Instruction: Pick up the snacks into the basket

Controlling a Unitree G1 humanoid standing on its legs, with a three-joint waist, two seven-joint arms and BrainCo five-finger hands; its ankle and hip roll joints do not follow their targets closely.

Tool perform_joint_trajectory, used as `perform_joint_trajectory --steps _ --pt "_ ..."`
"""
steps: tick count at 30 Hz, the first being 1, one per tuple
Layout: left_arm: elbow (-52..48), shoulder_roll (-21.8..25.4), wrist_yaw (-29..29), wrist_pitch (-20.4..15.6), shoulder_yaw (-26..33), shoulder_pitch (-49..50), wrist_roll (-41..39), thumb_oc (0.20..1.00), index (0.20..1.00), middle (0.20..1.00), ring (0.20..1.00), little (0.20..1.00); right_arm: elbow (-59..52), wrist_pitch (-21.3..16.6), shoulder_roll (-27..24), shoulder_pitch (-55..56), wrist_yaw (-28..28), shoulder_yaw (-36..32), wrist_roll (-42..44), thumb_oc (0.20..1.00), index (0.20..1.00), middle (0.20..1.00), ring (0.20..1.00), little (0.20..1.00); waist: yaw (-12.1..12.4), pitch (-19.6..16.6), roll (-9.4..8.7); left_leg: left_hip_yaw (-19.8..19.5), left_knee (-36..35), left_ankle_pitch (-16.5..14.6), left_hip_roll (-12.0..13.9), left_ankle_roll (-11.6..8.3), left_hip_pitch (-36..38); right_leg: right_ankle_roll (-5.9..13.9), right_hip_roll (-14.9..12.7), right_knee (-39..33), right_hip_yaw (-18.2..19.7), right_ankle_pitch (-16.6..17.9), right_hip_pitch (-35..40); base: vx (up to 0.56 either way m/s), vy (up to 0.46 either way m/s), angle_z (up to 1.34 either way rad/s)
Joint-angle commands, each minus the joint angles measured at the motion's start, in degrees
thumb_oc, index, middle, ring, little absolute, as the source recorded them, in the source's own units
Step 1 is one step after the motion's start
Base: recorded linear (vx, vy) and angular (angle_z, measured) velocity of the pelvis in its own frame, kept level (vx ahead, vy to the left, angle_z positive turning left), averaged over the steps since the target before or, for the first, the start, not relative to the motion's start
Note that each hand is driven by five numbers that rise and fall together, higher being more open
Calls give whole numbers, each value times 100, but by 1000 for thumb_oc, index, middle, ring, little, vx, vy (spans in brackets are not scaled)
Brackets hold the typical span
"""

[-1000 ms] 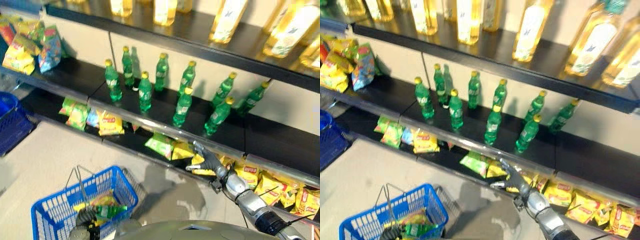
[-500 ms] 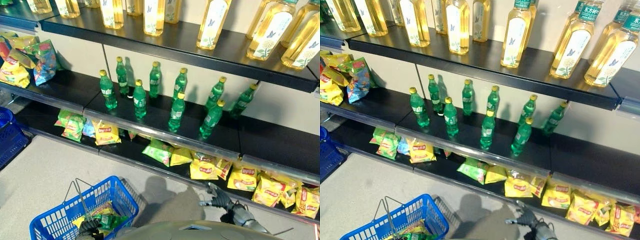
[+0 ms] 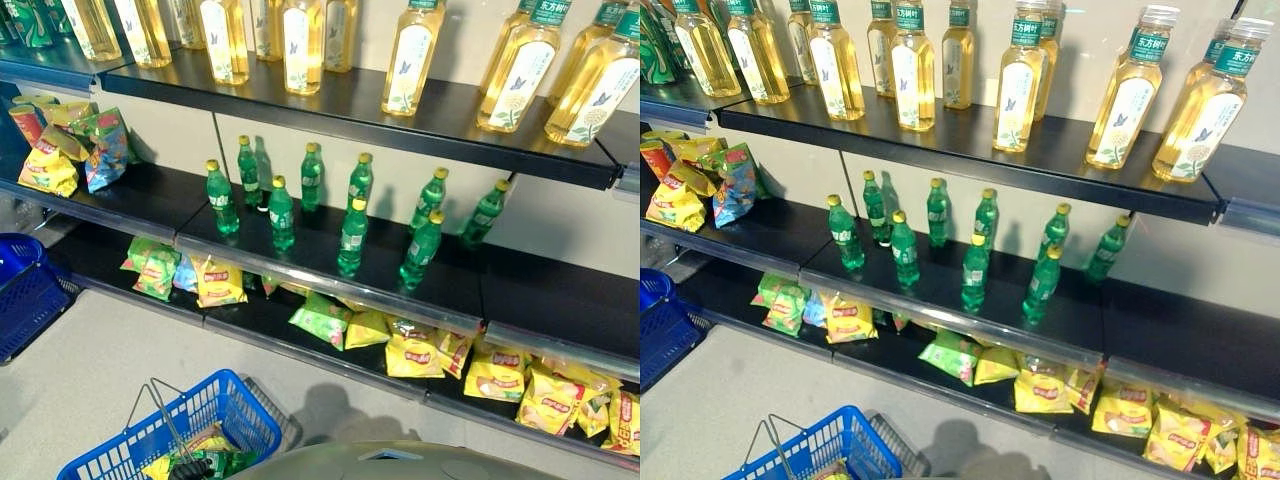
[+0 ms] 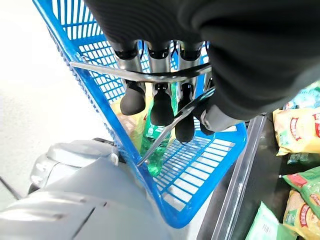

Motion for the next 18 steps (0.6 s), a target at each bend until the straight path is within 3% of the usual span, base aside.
perform_joint_trajectory --steps 1,18 --pt "292 -158 -181 -118 194 -380 -75 200 200 200 200 200 425 60 138 -360 -94 -360 247 1000 1000 1000 1000 1000 -18 87 -24 67 0 135 -97 329 -235 -3 -31 27 204 481 -339 1 12 -4" --pt "386 -246 -273 -113 44 -404 -186 200 200 200 200 200 641 150 189 -612 -193 -448 433 1000 1000 1000 1000 1000 -30 102 -16 139 0 114 -121 350 -295 9 -39 22 317 510 -464 1 2 -2"
